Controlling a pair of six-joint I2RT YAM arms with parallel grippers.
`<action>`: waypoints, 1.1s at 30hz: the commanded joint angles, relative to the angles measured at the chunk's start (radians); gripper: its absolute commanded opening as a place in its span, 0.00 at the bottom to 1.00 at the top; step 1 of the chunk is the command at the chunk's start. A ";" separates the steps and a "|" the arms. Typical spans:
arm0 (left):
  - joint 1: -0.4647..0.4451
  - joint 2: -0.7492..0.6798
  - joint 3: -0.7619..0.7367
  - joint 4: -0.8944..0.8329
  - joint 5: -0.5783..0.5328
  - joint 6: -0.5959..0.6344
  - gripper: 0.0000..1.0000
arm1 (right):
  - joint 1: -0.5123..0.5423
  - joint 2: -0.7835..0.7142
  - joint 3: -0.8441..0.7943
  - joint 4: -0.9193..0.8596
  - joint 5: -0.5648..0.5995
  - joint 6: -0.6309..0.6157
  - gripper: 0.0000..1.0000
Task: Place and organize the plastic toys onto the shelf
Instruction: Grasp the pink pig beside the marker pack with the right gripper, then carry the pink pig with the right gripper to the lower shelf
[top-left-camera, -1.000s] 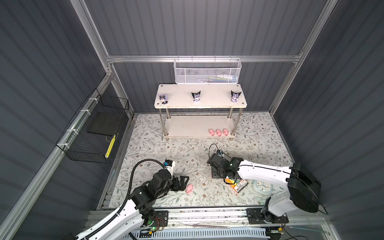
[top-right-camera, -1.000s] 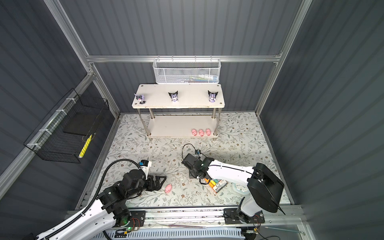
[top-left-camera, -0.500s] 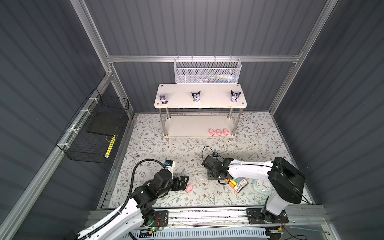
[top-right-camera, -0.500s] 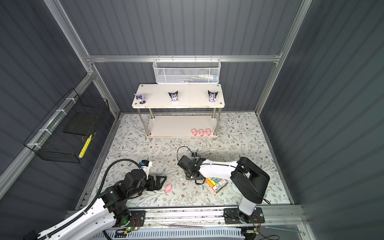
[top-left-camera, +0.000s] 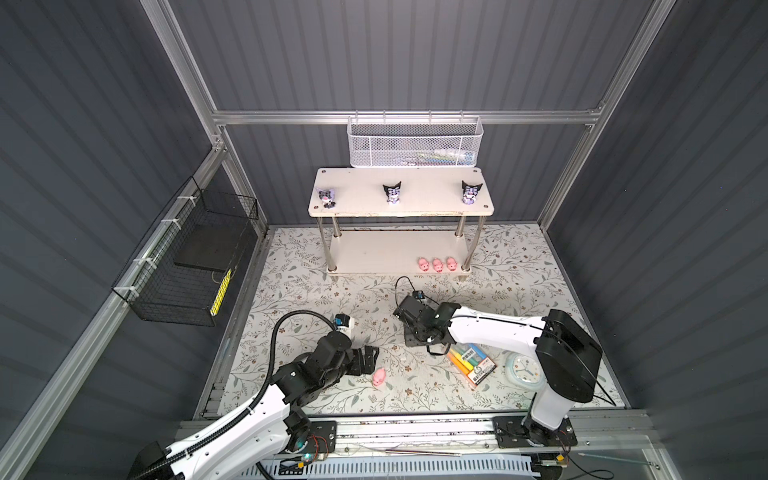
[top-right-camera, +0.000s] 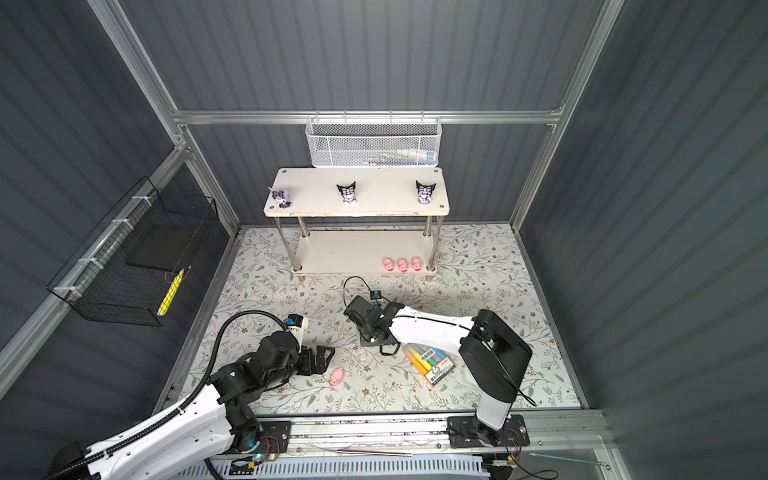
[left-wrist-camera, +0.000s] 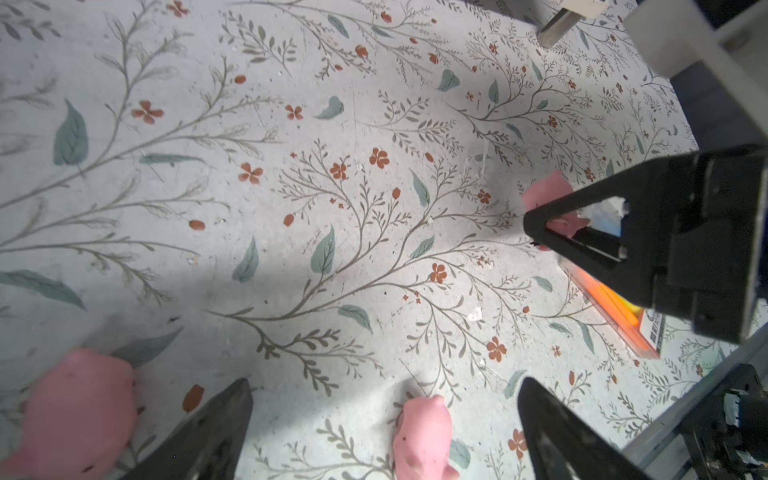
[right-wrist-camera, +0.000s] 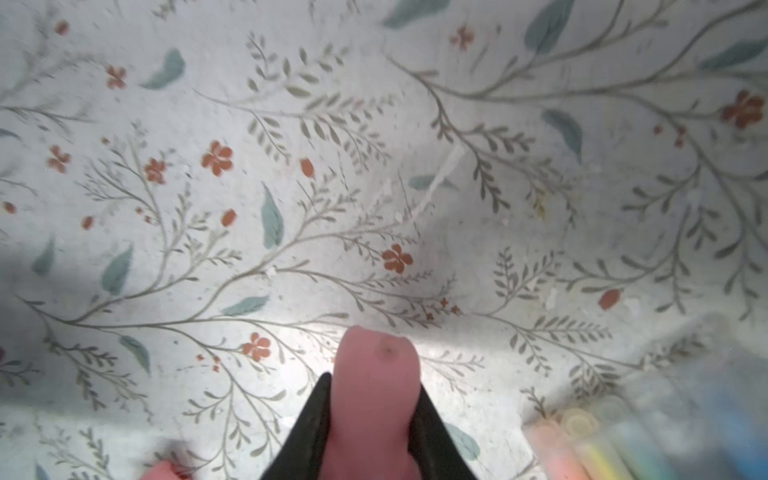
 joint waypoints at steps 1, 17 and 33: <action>-0.006 0.039 0.078 -0.008 -0.056 0.070 1.00 | -0.061 0.038 0.085 -0.052 0.008 -0.102 0.29; 0.022 0.371 0.424 0.020 -0.083 0.284 1.00 | -0.313 0.318 0.572 -0.112 -0.087 -0.336 0.30; 0.102 0.402 0.452 0.009 -0.058 0.323 1.00 | -0.361 0.525 0.829 -0.162 -0.129 -0.407 0.32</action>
